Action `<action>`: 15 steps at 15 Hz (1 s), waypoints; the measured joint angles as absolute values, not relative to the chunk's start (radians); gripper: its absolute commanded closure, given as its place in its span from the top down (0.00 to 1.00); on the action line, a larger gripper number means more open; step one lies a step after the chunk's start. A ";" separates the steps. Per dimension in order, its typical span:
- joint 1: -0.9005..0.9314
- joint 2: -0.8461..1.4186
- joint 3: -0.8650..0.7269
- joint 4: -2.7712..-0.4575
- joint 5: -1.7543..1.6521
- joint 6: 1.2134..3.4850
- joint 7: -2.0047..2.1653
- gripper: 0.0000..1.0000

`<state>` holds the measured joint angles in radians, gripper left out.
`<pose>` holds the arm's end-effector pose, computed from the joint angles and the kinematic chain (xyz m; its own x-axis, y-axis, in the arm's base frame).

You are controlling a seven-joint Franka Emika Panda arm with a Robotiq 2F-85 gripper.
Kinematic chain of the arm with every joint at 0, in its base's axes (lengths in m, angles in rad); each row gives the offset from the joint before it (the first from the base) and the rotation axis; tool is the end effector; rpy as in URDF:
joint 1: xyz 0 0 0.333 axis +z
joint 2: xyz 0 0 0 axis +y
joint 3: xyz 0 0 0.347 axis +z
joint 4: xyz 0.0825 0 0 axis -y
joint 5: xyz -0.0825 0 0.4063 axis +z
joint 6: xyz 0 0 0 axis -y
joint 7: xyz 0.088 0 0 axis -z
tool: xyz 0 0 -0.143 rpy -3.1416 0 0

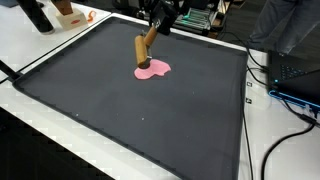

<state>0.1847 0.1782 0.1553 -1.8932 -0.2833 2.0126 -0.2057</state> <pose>0.5939 0.1795 0.3931 0.7841 0.6105 -0.1116 0.6194 -0.7590 0.2005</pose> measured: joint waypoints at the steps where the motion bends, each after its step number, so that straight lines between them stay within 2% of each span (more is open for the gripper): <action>1: 0.179 0.163 0.155 -1.896 -0.283 1.998 -0.258 0.25; 12: 0.159 -0.021 0.157 -1.954 -0.230 1.851 -0.913 0.25; 13: 0.160 -0.031 0.157 -1.959 -0.220 1.834 -0.964 0.50; 15: 0.163 -0.043 0.157 -1.967 -0.214 1.797 -1.023 0.50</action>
<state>0.1629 -0.0432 0.1574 -1.9667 -0.2141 1.7973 -1.0230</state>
